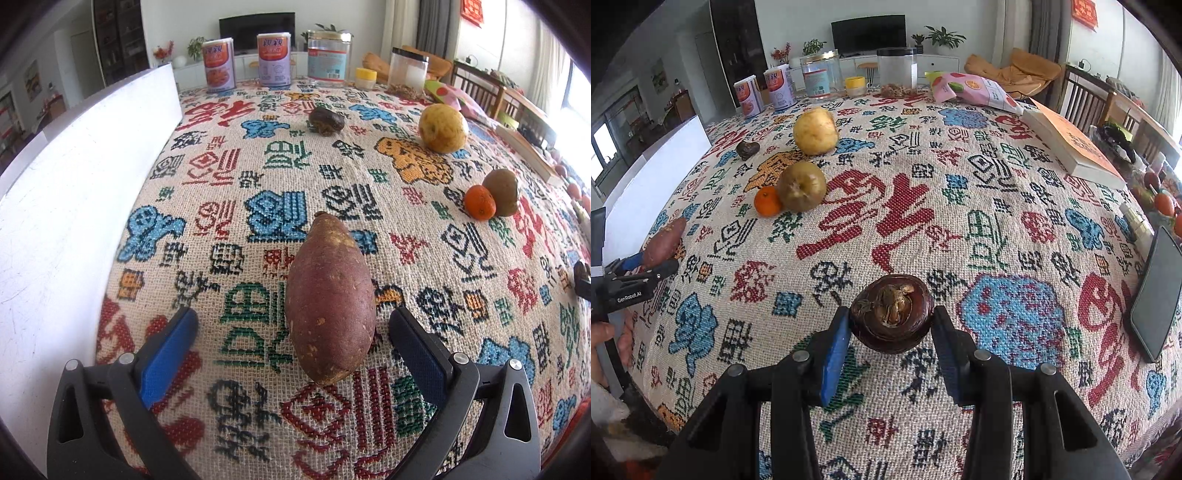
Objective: Organize fruits
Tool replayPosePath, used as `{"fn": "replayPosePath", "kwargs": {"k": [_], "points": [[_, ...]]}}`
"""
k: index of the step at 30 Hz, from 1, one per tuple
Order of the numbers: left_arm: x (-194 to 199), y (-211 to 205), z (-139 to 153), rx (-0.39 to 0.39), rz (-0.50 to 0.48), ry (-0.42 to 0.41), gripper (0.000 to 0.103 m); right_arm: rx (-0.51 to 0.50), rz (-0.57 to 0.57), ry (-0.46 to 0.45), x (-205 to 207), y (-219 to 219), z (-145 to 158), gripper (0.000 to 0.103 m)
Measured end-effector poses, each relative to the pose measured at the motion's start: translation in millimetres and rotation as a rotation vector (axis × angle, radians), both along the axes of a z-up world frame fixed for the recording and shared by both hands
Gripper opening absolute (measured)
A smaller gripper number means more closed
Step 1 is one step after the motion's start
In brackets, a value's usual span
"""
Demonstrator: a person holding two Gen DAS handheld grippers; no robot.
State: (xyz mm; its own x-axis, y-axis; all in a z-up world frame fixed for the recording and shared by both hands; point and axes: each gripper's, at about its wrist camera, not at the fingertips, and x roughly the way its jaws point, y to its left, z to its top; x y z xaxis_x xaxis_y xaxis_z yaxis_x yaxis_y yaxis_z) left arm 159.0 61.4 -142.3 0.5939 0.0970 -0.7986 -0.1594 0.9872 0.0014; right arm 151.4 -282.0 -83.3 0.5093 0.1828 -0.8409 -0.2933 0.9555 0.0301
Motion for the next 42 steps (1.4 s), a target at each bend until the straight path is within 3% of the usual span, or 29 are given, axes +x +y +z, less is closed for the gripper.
{"fn": "replayPosePath", "kwargs": {"k": [4,8,12,17,20,21,23,24,27,29,34,37,38,42], "points": [[0,0,0,0.000,0.000,0.000,0.103,0.082,-0.026,-0.026,-5,-28,-16,0.047],[-1,-1,0,-0.005,-0.002,-0.001,0.103,0.148,0.003,-0.043,-15,-39,-14,0.084],[-1,1,1,-0.024,-0.023,0.009,0.102,0.133,0.001,-0.061,-23,-46,-18,0.086],[-4,9,13,-0.126,-0.146,0.056,0.100,0.080,0.002,-0.085,-29,-41,-22,0.094],[2,0,19,-0.041,-0.158,0.034,0.097,0.064,-0.003,-0.089,-29,-37,-24,0.098],[6,-4,18,-0.020,-0.164,0.048,0.094,0.068,-0.011,-0.085,-28,-37,-23,0.098],[15,-11,9,-0.006,-0.174,0.111,0.071,0.136,-0.036,-0.076,-26,-44,-19,0.095],[13,-13,11,0.003,-0.165,0.081,0.069,0.191,-0.048,-0.079,-25,-50,-15,0.088],[10,-15,12,0.007,-0.150,0.064,0.041,0.231,-0.085,-0.083,-23,-59,-11,0.077],[9,-14,13,-0.009,-0.141,0.058,0.041,0.229,-0.093,-0.088,-21,-58,-10,0.074],[-3,1,19,-0.143,-0.094,0.038,0.041,0.172,-0.056,-0.087,-7,-32,-8,0.067],[-16,10,30,-0.206,-0.078,0.014,0.041,0.081,-0.057,-0.068,1,-18,-17,0.050],[-21,13,36,-0.238,-0.074,0.009,0.041,0.047,-0.058,-0.068,1,-14,-17,0.044],[-54,29,80,-0.431,-0.085,-0.035,0.041,0.062,-0.054,-0.077,-11,-5,6,0.044]]}}
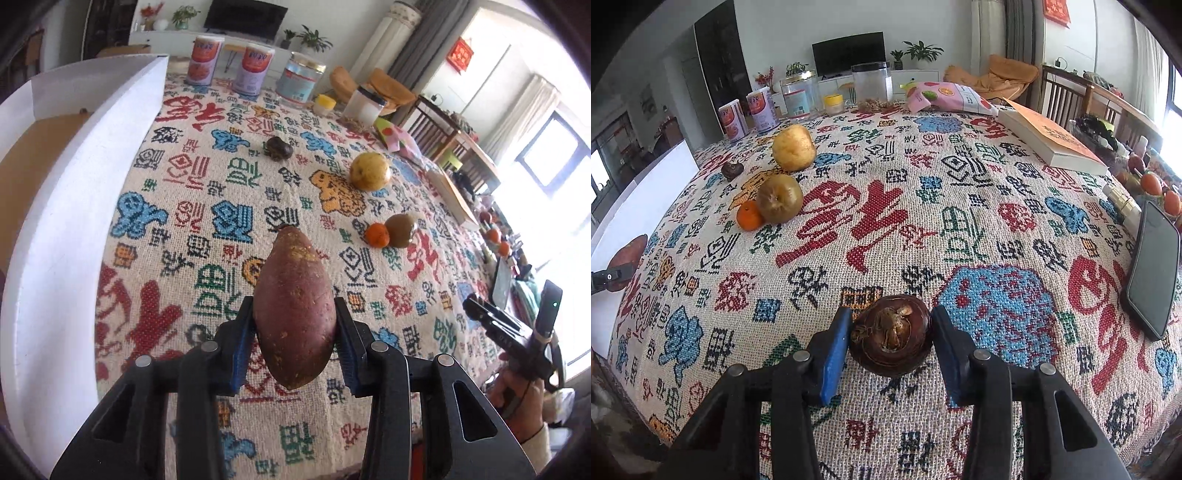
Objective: Organize fruits
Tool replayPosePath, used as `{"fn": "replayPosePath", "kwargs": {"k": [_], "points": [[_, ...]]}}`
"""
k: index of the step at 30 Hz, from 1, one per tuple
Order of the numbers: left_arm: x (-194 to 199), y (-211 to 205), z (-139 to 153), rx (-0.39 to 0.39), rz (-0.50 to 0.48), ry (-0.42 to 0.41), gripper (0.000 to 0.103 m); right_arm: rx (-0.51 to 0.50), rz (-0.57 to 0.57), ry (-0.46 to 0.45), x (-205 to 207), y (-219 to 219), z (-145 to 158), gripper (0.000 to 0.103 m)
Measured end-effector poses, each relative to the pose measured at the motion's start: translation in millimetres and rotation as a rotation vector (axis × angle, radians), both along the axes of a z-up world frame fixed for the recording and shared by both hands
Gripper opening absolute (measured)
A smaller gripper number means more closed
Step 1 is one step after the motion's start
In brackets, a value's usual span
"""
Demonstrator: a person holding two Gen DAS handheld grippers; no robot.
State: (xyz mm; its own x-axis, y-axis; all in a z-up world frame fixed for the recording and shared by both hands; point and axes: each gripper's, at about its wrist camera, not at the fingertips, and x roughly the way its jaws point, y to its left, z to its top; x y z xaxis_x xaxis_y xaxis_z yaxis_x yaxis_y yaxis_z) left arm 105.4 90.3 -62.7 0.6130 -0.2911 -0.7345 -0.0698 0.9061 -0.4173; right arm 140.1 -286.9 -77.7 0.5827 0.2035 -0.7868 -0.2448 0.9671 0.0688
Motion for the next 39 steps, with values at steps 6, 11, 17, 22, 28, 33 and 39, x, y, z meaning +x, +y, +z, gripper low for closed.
{"fn": "replayPosePath", "kwargs": {"k": [6,11,17,22,28,33,39], "points": [[-63,49,80,-0.183,0.021,-0.111,0.041,0.185,0.233,-0.008,-26,92,61,0.044],[-97,134,109,-0.175,0.205,-0.140,0.041,0.288,0.554,0.039,-50,230,94,0.044],[-102,228,62,-0.160,0.469,-0.002,0.041,0.292,0.817,0.085,-73,381,104,0.044],[-91,262,8,-0.113,0.580,0.142,0.041,0.189,0.879,0.151,-76,467,74,0.044],[-94,265,-15,-0.066,0.604,0.212,0.041,0.065,0.891,0.119,-82,500,51,0.044],[-96,250,7,0.078,0.636,0.146,0.076,0.080,0.857,0.077,-79,491,52,0.061],[-85,192,51,0.198,0.556,-0.022,0.092,0.147,0.773,-0.083,-80,417,83,0.091]]}}
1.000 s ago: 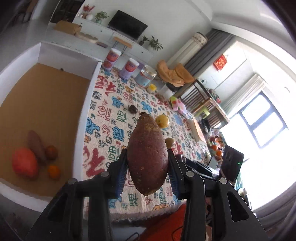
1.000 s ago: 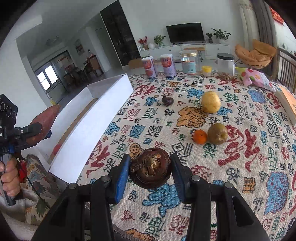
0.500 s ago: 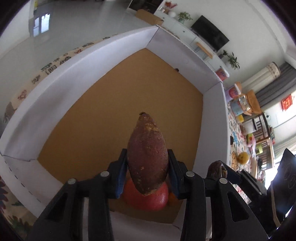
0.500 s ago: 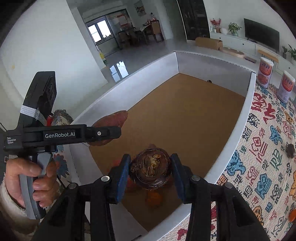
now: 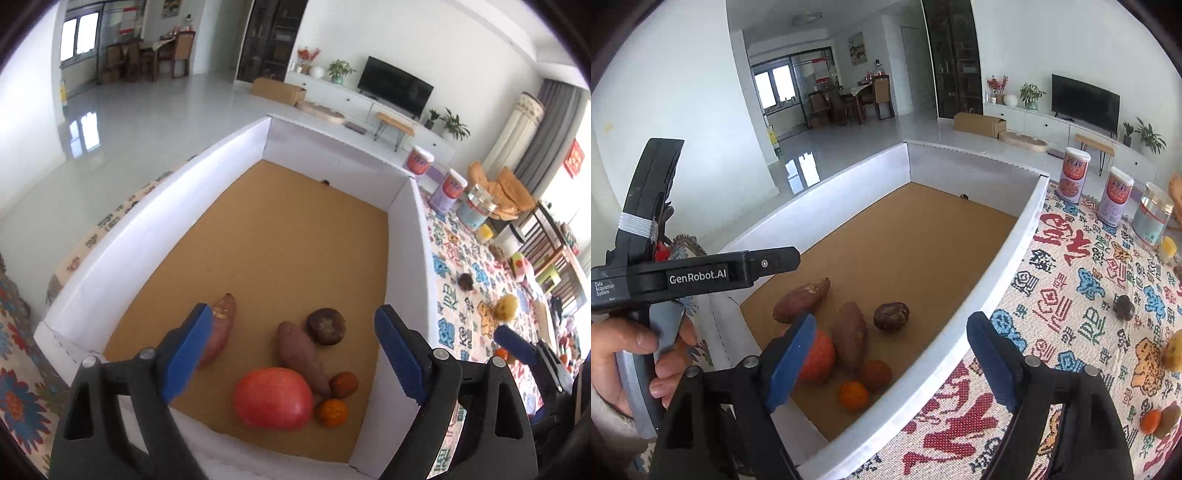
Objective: Organize fruits
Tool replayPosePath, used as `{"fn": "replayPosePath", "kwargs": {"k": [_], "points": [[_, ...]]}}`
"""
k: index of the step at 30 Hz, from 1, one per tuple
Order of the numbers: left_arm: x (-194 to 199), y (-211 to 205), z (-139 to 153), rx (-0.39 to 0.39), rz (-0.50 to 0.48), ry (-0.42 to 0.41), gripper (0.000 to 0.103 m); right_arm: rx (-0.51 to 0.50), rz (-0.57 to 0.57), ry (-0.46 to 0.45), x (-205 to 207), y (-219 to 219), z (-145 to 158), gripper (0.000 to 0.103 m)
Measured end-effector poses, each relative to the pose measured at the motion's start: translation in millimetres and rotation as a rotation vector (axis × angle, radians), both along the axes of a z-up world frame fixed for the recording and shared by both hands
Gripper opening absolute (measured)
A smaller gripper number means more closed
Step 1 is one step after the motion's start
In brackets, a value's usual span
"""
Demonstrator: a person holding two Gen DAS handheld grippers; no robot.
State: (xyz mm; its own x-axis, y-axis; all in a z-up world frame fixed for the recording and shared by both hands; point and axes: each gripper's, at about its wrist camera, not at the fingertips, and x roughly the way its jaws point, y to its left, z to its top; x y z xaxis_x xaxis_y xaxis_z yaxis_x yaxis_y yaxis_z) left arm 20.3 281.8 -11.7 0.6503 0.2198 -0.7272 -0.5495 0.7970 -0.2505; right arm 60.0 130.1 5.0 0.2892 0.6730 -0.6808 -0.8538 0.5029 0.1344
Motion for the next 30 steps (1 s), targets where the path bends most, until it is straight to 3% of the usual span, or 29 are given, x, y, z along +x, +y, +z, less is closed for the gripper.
{"fn": "replayPosePath", "kwargs": {"k": [3,6,9,11,13,15,18,21,24,27,30], "points": [[20,-52,12,0.002,-0.134,-0.037,0.094,-0.002,-0.111,-0.092,2,-67,4,0.094],[43,-113,13,-0.018,-0.300,-0.045,0.096,-0.035,-0.306,-0.110,23,-151,0,0.100],[76,-179,-4,-0.028,-0.461,0.003,0.097,-0.083,-0.563,-0.046,59,-246,-19,0.103],[100,-216,-22,0.010,-0.526,0.026,0.097,-0.123,-0.748,0.006,85,-310,-44,0.103],[124,-244,-44,0.081,-0.544,0.068,0.097,-0.200,-0.907,0.064,112,-363,-74,0.103],[144,-258,-62,0.144,-0.540,0.085,0.097,-0.237,-0.996,0.127,130,-408,-95,0.103],[175,-262,-88,0.200,-0.501,0.124,0.096,-0.244,-1.029,0.137,155,-433,-108,0.103],[200,-250,-110,0.194,-0.450,0.136,0.096,-0.204,-1.015,0.146,184,-433,-113,0.103],[214,-240,-122,0.246,-0.405,0.158,0.096,-0.235,-1.038,0.120,215,-427,-119,0.103],[219,-229,-128,0.190,-0.378,0.166,0.098,-0.253,-1.034,0.114,241,-425,-123,0.103],[222,-233,-131,0.197,-0.381,0.180,0.102,-0.255,-1.033,0.114,249,-427,-124,0.103]]}}
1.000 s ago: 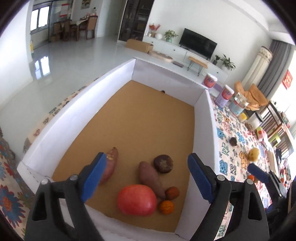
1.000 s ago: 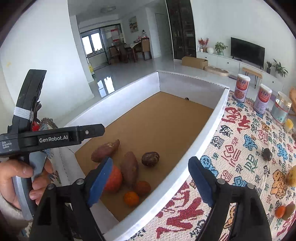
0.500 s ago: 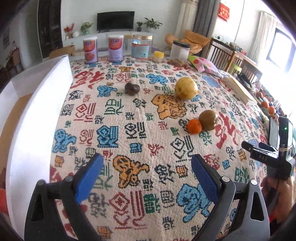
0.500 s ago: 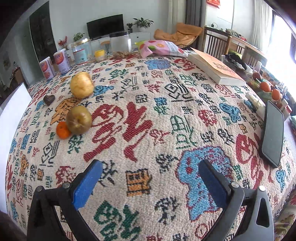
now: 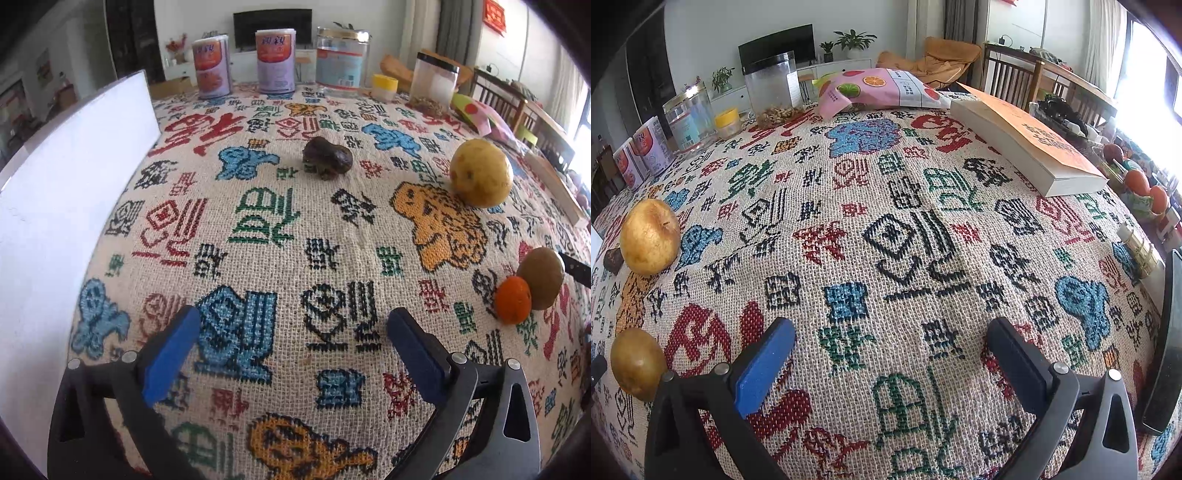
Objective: Organize fruits
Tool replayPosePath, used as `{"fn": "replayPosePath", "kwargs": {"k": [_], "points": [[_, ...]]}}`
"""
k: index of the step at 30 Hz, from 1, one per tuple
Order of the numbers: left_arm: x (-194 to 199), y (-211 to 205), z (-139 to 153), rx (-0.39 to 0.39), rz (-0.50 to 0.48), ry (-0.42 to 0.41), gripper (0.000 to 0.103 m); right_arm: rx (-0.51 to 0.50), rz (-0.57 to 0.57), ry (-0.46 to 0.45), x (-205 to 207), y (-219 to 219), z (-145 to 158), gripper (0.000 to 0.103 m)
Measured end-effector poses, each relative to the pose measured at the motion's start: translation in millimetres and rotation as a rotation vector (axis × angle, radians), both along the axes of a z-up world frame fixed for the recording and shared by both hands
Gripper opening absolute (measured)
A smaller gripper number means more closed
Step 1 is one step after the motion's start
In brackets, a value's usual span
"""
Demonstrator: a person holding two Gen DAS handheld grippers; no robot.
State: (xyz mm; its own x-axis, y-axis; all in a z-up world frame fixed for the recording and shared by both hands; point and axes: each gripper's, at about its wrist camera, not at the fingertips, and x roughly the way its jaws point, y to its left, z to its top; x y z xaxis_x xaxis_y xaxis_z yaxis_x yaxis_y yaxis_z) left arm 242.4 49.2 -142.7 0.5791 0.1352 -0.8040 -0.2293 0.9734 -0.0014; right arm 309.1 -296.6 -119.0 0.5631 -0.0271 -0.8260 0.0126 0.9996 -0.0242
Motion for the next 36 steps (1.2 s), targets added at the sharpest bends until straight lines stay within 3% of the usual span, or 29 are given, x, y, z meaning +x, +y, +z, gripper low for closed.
{"fn": "replayPosePath", "kwargs": {"k": [36], "points": [[-0.2,-0.3,0.4,-0.020,-0.001,-0.007,0.102,0.001,0.002,-0.001,-1.1,-0.6,-0.1,0.103]]}}
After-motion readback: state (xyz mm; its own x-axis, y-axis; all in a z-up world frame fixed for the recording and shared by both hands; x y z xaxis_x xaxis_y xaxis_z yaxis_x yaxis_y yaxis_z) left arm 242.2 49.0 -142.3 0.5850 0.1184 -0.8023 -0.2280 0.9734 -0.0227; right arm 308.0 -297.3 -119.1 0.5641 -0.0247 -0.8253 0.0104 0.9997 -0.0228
